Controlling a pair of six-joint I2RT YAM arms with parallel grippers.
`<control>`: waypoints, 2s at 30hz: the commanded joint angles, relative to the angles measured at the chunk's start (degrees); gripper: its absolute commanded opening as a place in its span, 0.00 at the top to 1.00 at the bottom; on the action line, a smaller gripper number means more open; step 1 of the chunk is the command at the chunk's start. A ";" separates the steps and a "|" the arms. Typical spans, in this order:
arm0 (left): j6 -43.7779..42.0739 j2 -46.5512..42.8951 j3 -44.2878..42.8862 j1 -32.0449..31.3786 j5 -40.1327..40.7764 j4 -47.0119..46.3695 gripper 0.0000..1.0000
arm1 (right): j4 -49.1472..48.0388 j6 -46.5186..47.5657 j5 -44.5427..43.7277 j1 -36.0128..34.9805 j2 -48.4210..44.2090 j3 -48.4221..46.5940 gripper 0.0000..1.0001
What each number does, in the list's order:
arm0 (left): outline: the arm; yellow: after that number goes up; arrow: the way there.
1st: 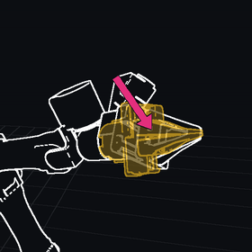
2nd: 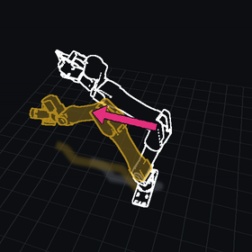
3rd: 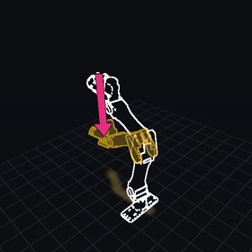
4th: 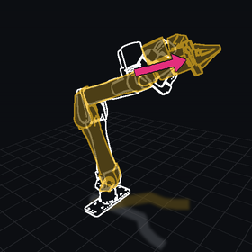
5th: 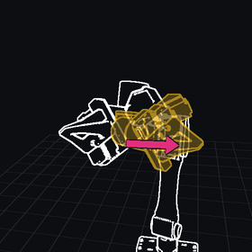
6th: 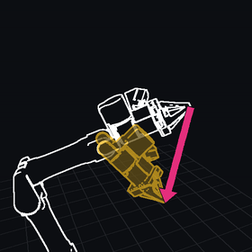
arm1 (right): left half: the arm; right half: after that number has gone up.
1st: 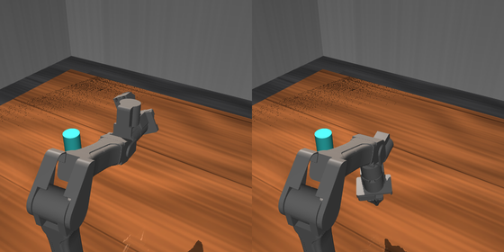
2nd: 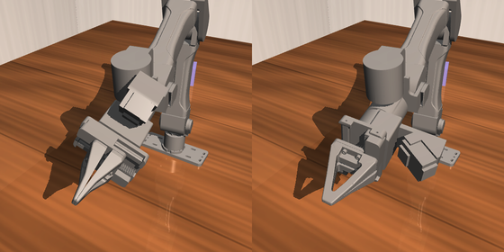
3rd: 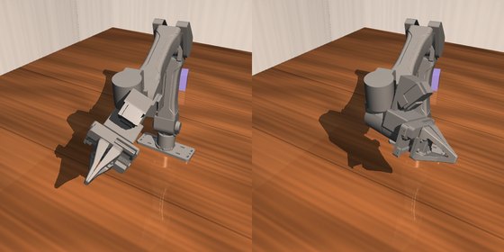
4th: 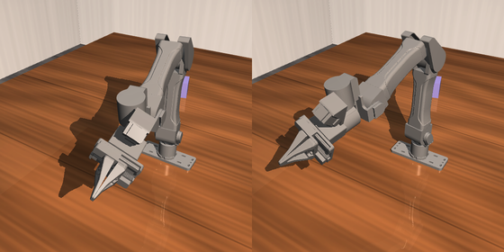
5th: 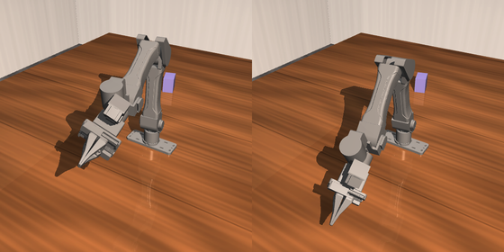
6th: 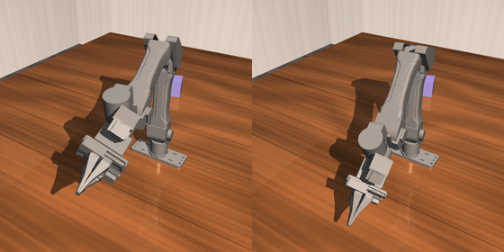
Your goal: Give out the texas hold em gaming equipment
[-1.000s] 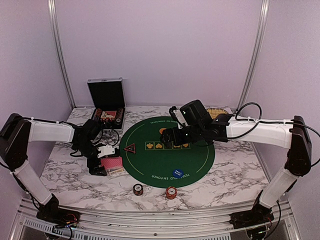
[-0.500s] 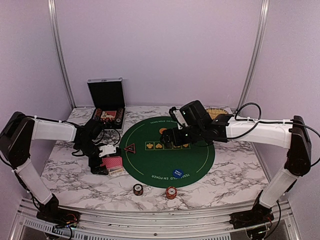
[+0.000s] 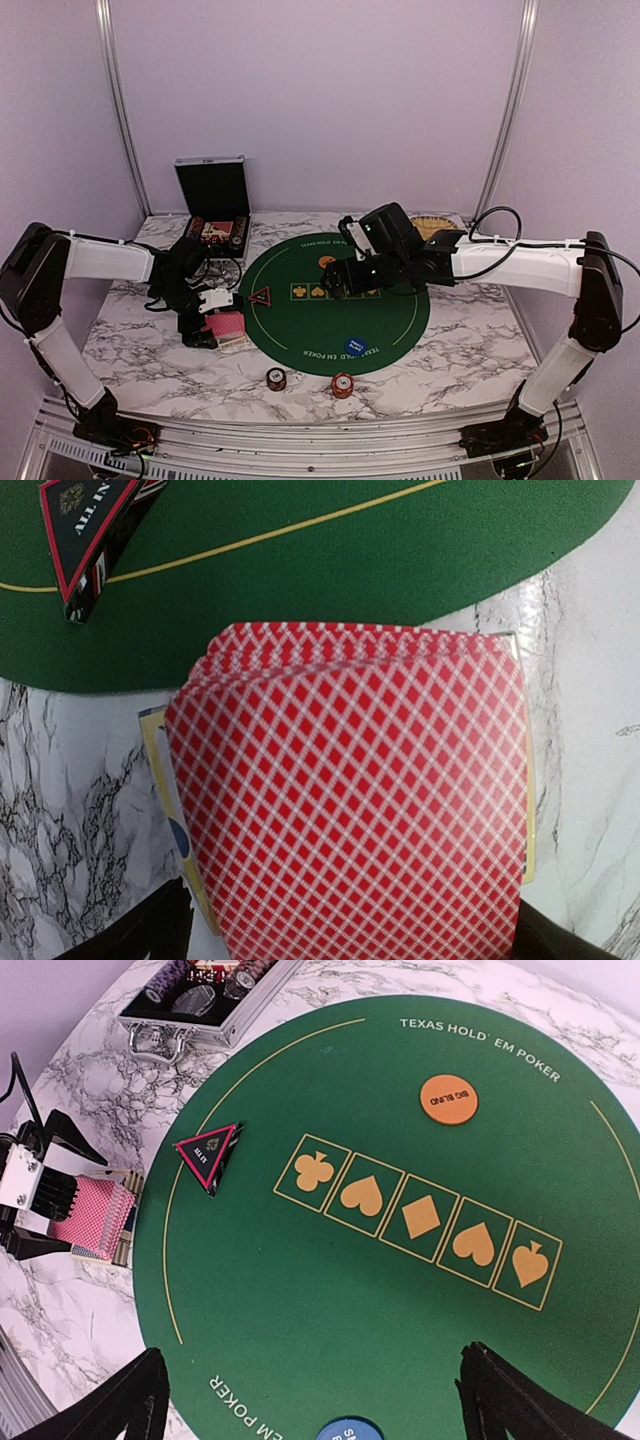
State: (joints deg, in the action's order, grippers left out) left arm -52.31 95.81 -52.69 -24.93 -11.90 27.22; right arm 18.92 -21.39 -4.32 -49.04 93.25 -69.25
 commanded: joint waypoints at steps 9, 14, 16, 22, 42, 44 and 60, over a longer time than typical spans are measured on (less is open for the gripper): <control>-1.20 1.50 -1.72 -0.21 2.35 0.10 0.11 | -0.81 -0.60 0.36 -0.66 -0.09 0.26 0.01; -1.18 1.67 -1.76 -0.21 2.92 0.03 0.18 | -0.98 -0.59 0.67 -0.71 -0.01 0.35 0.01; -1.28 1.63 -1.65 -0.21 2.92 0.06 0.20 | -0.99 -0.51 0.80 -0.70 0.13 0.25 0.01; -1.48 1.27 -1.20 -0.25 2.68 0.04 0.25 | -0.99 -0.36 1.03 -0.71 0.24 -0.05 0.01; -0.47 -1.46 -0.71 -0.55 2.67 0.31 0.62 | -3.53 -2.17 7.09 -0.71 2.41 -0.09 0.01; -0.26 -1.87 -0.62 -0.71 2.63 0.25 0.66 | -4.01 -2.62 8.09 -0.71 2.71 -0.01 0.01; 0.97 -5.31 0.64 -0.74 0.99 0.35 0.83 | -8.12 -6.15 15.15 -0.70 5.44 0.00 0.01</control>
State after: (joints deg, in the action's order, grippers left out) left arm -52.42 92.77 -52.51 -25.45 -9.54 27.16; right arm 13.37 -26.13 8.60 -49.28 98.15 -69.06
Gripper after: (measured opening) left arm 0.647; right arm 0.990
